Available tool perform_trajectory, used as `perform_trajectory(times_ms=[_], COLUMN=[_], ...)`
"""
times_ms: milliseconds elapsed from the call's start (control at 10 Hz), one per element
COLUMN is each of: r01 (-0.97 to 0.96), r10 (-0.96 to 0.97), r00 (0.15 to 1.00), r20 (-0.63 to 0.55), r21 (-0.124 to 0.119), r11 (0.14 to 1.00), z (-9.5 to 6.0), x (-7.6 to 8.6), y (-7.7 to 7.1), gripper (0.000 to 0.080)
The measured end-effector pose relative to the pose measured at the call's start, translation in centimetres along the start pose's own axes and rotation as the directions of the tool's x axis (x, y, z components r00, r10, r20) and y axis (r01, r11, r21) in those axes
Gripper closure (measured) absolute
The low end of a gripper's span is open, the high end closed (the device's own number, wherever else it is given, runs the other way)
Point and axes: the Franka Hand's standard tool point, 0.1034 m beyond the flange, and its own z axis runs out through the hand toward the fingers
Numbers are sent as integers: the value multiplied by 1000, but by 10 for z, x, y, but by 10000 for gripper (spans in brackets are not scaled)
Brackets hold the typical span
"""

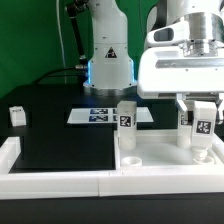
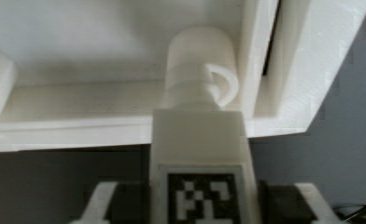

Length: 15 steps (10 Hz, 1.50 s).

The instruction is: Assemble square table

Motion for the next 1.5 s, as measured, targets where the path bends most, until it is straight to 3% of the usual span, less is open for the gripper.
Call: perform_trajectory(times_ms=[700,800,900,1000,1500], r01=[3,4,9,13,31], r10=[-3,-4,-9,-13,-31], r00=[1000,1000,1000,1000,999], r20=[10,10,10,10,10], r21=[-11,-12,-12,-12,-12], r11=[1000,1000,1000,1000,999], z=[9,9,9,9,9], x=[0,0,0,0,0], y=[-2,-2,-2,-2,-2], gripper=[512,316,316,187,150])
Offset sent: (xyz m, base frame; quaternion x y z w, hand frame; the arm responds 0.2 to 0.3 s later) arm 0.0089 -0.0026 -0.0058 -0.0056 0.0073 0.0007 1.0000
